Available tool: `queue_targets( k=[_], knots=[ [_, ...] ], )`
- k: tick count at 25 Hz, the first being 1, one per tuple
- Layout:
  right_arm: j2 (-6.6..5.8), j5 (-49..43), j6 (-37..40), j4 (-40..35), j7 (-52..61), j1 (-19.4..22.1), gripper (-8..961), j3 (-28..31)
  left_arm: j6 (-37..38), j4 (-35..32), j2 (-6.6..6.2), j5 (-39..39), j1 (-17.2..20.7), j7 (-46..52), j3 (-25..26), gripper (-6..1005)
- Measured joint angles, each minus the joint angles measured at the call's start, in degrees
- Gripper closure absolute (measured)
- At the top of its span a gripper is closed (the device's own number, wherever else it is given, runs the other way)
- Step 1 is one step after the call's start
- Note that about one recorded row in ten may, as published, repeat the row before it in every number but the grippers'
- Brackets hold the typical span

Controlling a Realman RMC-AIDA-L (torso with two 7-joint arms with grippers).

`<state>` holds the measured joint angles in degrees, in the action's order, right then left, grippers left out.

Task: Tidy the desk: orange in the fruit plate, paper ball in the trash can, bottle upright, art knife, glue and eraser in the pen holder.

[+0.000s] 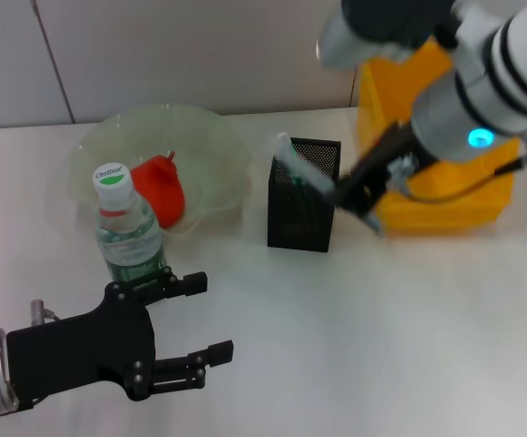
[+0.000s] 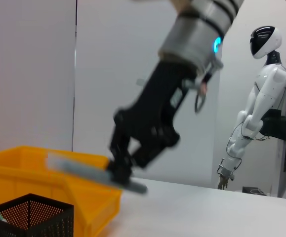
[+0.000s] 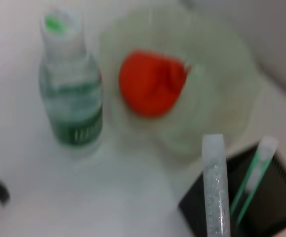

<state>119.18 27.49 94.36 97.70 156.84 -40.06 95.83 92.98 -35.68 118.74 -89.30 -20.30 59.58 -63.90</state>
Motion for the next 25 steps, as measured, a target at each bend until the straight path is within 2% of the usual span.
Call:
queue_targets(
  k=[6, 13, 18, 25],
  knots=[
    [0.0, 2.5, -8.39, 3.61, -1.31, 2.1, 823, 1.36, 0.0, 0.58, -0.01, 0.0, -0.3, -0.04, 0.0, 165],
    [0.17, 6.38, -25.48, 2.2, -6.68, 8.72, 824, 0.49, 0.0, 0.68, -0.01, 0.58, -0.35, -0.06, 0.0, 166],
    [0.12, 16.79, -36.57, -4.51, -13.61, 12.19, 824, 0.6, 0.0, 0.71, -0.01, 0.7, -0.37, -0.08, 0.0, 166],
    [0.04, 27.09, -44.74, -17.33, -22.65, 12.34, 824, 1.02, 0.0, 0.7, -0.01, 0.71, -0.53, -0.08, 0.0, 166]
  ],
)
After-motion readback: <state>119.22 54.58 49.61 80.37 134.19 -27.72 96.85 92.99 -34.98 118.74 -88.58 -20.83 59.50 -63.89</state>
